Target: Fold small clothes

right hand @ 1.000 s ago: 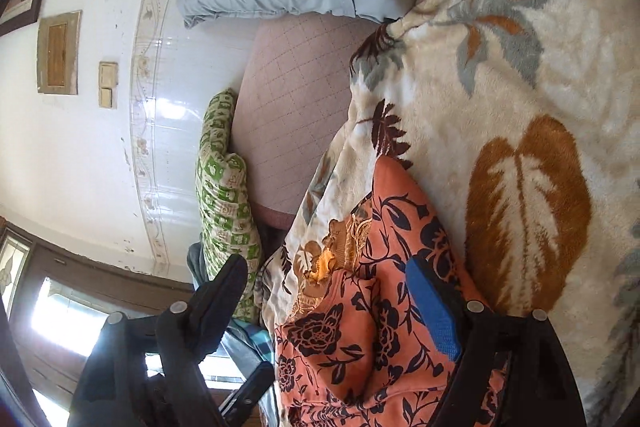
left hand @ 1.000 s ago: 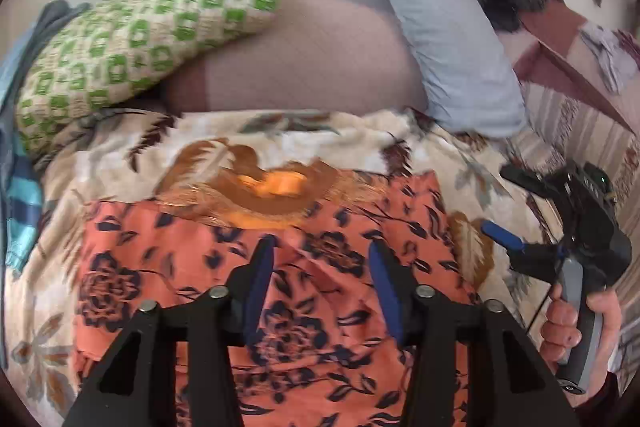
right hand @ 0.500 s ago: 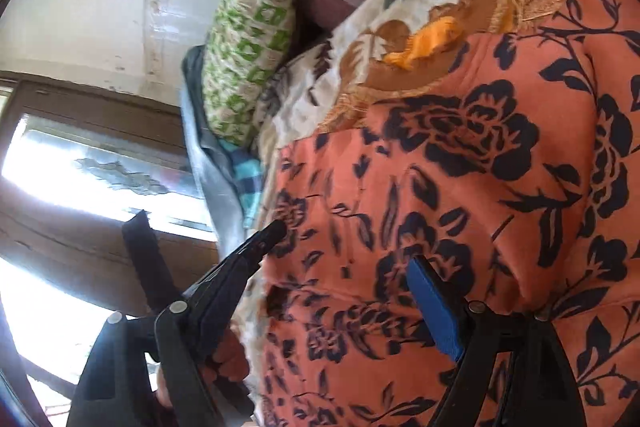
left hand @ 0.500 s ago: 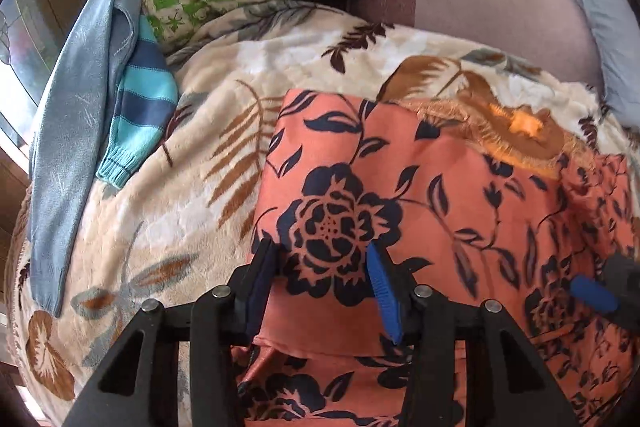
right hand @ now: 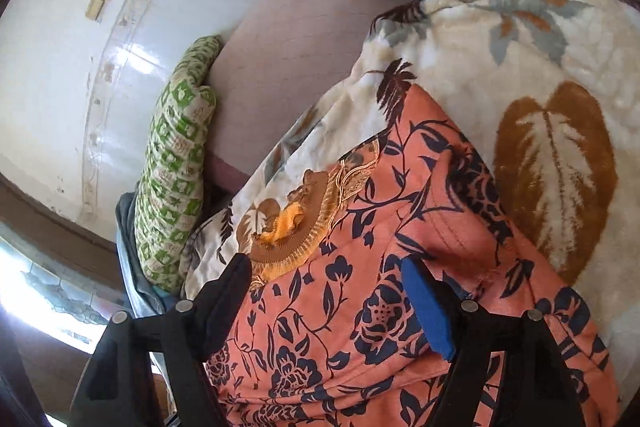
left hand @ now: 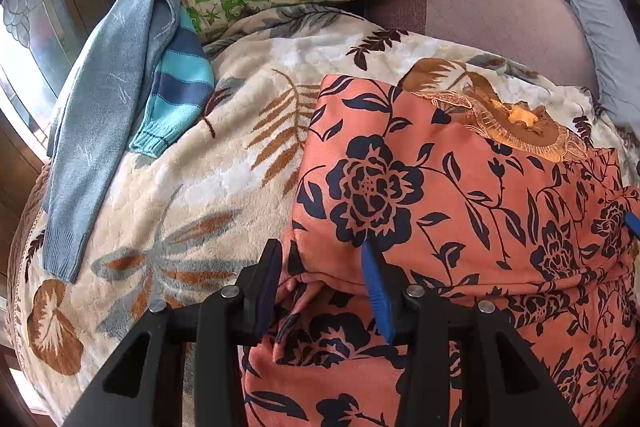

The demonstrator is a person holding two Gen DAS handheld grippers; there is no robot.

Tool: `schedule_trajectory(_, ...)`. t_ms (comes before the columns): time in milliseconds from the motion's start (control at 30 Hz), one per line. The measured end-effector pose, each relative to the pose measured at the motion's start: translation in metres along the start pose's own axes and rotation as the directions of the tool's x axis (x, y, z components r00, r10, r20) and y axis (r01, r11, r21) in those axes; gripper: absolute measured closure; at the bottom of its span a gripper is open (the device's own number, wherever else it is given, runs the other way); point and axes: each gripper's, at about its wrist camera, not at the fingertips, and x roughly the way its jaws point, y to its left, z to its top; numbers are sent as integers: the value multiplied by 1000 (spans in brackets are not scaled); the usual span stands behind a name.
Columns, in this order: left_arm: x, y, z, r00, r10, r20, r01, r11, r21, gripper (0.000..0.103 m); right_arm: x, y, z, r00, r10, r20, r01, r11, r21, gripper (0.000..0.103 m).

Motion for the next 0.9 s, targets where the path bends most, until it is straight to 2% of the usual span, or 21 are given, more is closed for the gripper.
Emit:
schedule_trajectory(67, 14, -3, -1, 997, 75, -29, -74, 997, 34, 60, 20, -9, -4, 994, -39, -103, 41, 999, 22, 23)
schedule_trajectory(100, 23, 2, -2, 996, 57, -62, -56, 998, 14, 59, 26, -19, -7, 988, -57, -145, 66, 996, 60, 23)
schedule_trajectory(167, 25, 16, -2, 997, -1, -78, -5, 997, -74, 58, 25, -35, -7, 989, 3, -149, 19, 990, 143, 23)
schedule_trajectory(233, 18, 18, 1, 997, -7, -73, 0, 996, -87, 59, 17, -36, 1, 986, 37, -160, -9, 985, 170, 23)
schedule_trajectory(333, 4, 20, 11, 999, -29, -31, 25, 992, -121, 60, -8, -44, 21, 992, 104, -75, -86, 975, 207, 23)
schedule_trajectory(433, 0, 15, 33, 998, -61, -4, 59, 989, -139, 60, -24, -62, 38, 987, 155, -41, -138, 954, 268, 23)
schedule_trajectory(567, 17, 0, 66, 998, -61, 11, 61, 988, -140, 60, -35, -76, 49, 980, 197, 4, -189, 933, 305, 23)
schedule_trajectory(667, 37, -14, 76, 999, -34, -17, 32, 993, -112, 60, -32, -67, 54, 969, 247, 5, -239, 934, 264, 23)
schedule_trajectory(733, 54, -22, 74, 998, 48, -52, -51, 997, -53, 60, -33, -60, 56, 973, 232, 0, -227, 950, 214, 23)
schedule_trajectory(800, 69, -17, 68, 991, 99, -89, -103, 994, -39, 60, -34, -57, 57, 987, 161, 2, -159, 971, 180, 23)
schedule_trajectory(867, 74, -4, 63, 995, 68, -73, -72, 995, -64, 57, -31, -61, 57, 998, 63, -17, -60, 987, 148, 23)
schedule_trajectory(900, 74, 0, 62, 996, 57, -70, -62, 995, -72, 57, -27, -63, 58, 998, 45, -34, -40, 989, 140, 23)
